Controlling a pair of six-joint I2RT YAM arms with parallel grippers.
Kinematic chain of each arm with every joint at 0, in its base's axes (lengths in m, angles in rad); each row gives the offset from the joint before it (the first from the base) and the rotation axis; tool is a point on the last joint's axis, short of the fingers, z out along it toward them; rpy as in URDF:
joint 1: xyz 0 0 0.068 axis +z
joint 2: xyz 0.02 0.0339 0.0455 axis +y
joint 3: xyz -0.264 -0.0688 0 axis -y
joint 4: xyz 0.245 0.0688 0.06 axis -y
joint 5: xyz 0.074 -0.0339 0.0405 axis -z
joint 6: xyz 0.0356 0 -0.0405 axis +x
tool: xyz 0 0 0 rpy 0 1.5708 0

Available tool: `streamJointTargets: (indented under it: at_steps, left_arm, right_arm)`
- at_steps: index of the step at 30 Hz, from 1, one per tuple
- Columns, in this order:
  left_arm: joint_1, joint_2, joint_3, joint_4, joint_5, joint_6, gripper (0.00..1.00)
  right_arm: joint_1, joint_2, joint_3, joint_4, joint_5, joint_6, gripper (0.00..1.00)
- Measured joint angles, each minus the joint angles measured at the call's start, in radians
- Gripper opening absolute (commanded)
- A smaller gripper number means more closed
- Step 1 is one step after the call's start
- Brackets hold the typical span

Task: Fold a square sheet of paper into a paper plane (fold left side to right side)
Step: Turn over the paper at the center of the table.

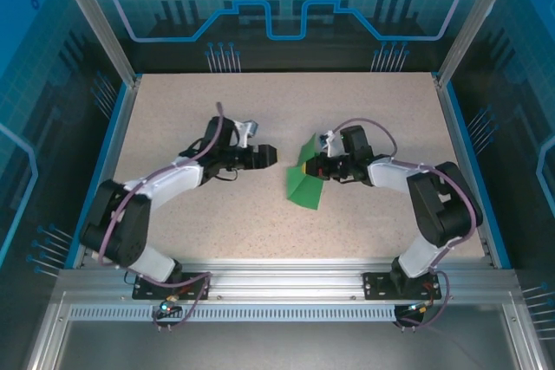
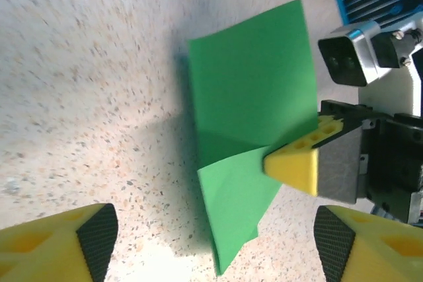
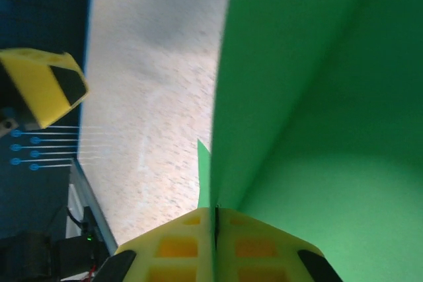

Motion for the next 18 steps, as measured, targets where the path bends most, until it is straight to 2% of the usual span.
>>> streamJointTargets:
  at_steps: [1, 2, 8, 14, 18]
  left_arm:
    - [0.018, -0.034, -0.016, 0.012, 0.006, -0.02, 0.98]
    - [0.032, -0.064, -0.029, 0.028, 0.016, -0.041, 0.99]
    - [0.064, -0.189, -0.083, 0.154, 0.113, -0.143, 0.99]
    - [0.061, -0.212, -0.084, 0.354, 0.264, -0.238, 0.99]
    - [0.042, -0.211, -0.077, 0.397, 0.321, -0.256, 0.99]
  right_arm:
    - [-0.011, -0.028, 0.006, 0.011, -0.019, -0.013, 0.01]
    - [-0.022, -0.053, 0.014, 0.019, -0.037, -0.023, 0.01]
    - [-0.064, -0.185, 0.085, 0.118, -0.167, -0.08, 0.01]
    - [-0.064, -0.226, 0.173, 0.189, -0.29, -0.116, 0.01]
    - [-0.048, -0.225, 0.206, 0.198, -0.338, -0.123, 0.01]
